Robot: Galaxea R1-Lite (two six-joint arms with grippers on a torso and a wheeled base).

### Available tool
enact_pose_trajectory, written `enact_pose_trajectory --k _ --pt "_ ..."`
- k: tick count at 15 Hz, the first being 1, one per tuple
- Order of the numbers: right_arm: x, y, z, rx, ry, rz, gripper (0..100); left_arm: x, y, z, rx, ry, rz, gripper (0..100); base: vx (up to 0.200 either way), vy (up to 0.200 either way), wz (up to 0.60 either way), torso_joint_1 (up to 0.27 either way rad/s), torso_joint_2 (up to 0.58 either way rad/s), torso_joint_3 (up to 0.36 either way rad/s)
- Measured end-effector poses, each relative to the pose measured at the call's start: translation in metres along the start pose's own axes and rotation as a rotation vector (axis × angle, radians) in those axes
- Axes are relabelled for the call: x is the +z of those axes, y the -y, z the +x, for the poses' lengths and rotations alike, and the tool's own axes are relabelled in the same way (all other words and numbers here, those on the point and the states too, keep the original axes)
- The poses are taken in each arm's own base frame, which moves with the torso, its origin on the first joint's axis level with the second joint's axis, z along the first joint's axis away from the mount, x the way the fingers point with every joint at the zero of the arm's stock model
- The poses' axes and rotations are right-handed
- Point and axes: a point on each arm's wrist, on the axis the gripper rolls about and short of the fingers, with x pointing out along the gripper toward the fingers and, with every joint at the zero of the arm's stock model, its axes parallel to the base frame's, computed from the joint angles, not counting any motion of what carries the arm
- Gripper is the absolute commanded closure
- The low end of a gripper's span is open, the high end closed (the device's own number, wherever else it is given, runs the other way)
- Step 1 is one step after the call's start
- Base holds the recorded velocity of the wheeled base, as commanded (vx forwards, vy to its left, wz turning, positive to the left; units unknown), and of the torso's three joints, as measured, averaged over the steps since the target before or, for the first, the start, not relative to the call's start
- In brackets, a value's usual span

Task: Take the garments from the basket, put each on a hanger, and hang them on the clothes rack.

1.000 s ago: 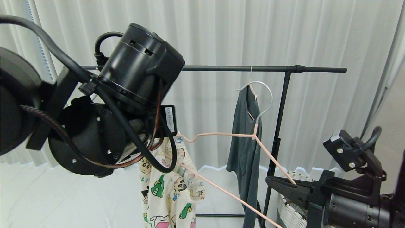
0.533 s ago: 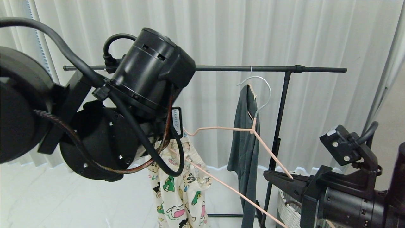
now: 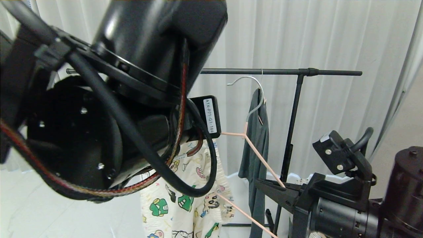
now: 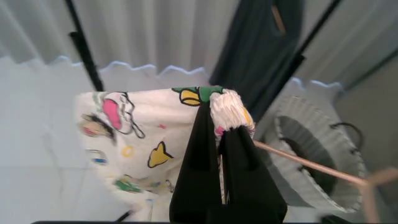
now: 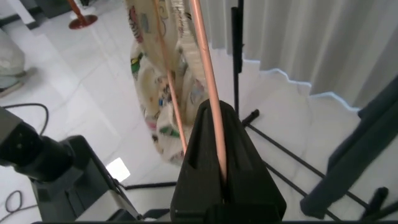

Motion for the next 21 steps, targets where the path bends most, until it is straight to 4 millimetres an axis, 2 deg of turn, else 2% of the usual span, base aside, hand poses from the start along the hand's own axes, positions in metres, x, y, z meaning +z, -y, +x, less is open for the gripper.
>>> enact_pose_trajectory --k 4,10,11,21 --pt "-0.001 -0.008 0.015 0.023 -0.012 0.012 100 0.008 0.010 -0.016 -0.116 -0.006 -0.021 100 0.000 0.000 0.00 0.000 0.00 0.000" --pt "0.002 -0.010 0.023 0.019 -0.004 0.031 100 0.007 0.010 -0.020 -0.125 -0.003 -0.020 100 0.000 0.000 0.00 0.000 0.00 0.000" --pt "0.002 -0.009 0.023 0.017 -0.002 0.035 100 0.006 0.010 -0.020 -0.124 -0.004 -0.016 0 0.000 0.000 0.00 0.000 0.00 0.000" --pt "0.021 0.008 0.009 -0.052 0.085 0.059 100 0.010 0.004 -0.027 -0.129 0.011 -0.012 0 0.000 0.000 0.00 0.000 0.00 0.000"
